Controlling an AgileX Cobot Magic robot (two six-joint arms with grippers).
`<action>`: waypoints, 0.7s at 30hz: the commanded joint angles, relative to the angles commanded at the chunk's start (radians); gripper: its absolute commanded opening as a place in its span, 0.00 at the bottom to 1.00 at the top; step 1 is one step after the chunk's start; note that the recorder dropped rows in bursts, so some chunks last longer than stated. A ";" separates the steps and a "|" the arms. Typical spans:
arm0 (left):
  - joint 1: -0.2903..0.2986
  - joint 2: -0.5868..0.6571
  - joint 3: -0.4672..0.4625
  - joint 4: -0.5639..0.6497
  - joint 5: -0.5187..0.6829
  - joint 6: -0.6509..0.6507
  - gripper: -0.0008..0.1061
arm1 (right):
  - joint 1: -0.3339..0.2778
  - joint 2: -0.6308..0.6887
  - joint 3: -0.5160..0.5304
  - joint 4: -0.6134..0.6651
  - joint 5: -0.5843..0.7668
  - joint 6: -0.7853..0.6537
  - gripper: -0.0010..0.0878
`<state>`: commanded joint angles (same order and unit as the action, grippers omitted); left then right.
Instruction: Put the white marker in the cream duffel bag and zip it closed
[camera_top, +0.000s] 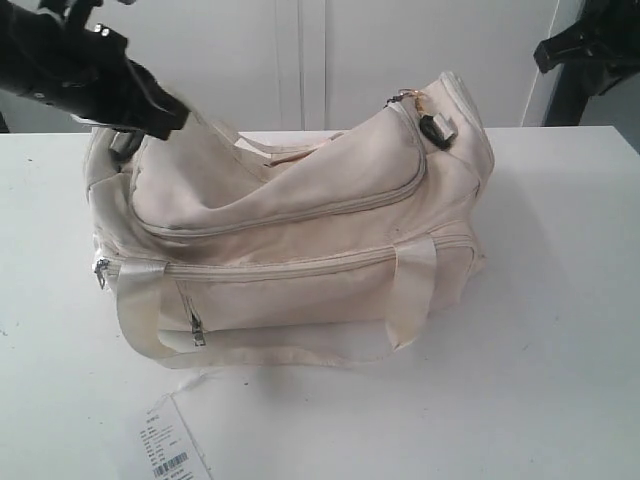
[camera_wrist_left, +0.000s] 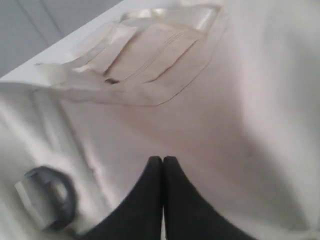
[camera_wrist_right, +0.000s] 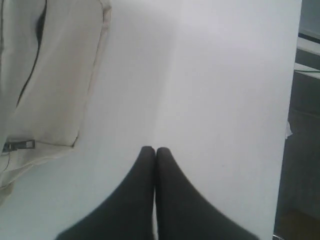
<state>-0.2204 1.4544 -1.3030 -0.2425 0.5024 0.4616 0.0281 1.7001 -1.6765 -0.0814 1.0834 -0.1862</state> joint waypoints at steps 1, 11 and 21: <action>0.010 -0.005 -0.008 0.201 0.036 -0.159 0.01 | -0.007 -0.014 0.007 0.000 0.002 0.000 0.01; 0.010 -0.203 0.007 0.523 0.318 -0.500 0.01 | -0.039 -0.256 0.233 0.002 -0.129 0.014 0.01; 0.010 -0.522 0.339 0.497 0.054 -0.600 0.01 | -0.039 -0.607 0.604 0.036 -0.531 0.063 0.01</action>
<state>-0.2102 0.9322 -0.9645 0.2541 0.5560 -0.1379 -0.0110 1.0929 -1.0725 -0.0457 0.5525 -0.1234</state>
